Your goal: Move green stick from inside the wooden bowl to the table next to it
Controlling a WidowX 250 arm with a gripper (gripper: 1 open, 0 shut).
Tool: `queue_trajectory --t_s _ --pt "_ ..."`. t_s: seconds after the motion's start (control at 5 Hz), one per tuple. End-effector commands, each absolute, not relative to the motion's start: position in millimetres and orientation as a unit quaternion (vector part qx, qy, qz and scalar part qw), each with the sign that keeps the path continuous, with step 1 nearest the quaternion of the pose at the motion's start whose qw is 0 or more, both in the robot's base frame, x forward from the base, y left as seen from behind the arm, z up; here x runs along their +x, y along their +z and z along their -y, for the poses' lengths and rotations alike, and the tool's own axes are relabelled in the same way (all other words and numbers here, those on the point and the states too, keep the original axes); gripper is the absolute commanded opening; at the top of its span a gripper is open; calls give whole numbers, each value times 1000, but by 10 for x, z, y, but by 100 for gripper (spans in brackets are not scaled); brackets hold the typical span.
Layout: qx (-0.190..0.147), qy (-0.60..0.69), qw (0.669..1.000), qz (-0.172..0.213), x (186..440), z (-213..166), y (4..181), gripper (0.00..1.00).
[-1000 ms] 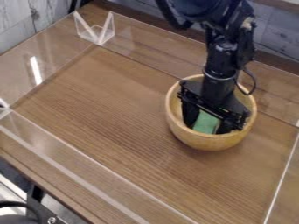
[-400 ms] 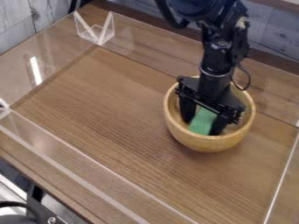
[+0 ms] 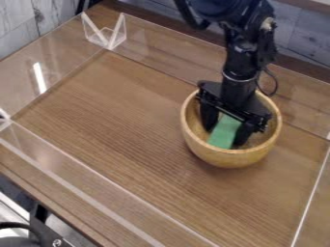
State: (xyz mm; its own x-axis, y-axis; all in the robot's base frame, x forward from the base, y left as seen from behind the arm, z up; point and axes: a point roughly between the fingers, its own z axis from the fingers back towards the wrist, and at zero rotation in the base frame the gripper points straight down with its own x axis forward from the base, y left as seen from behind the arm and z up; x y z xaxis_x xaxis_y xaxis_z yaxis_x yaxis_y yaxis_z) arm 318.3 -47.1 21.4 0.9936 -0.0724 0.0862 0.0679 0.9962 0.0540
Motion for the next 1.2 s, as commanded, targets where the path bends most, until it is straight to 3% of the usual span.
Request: queue_trajectory --t_s 0.0,0.8,1.0 --pt "30 -27 998 51 3224 440 199 100" --pt "33 -25 998 44 3139 447 184 100" --pt "33 -22 998 44 3137 437 190 0"
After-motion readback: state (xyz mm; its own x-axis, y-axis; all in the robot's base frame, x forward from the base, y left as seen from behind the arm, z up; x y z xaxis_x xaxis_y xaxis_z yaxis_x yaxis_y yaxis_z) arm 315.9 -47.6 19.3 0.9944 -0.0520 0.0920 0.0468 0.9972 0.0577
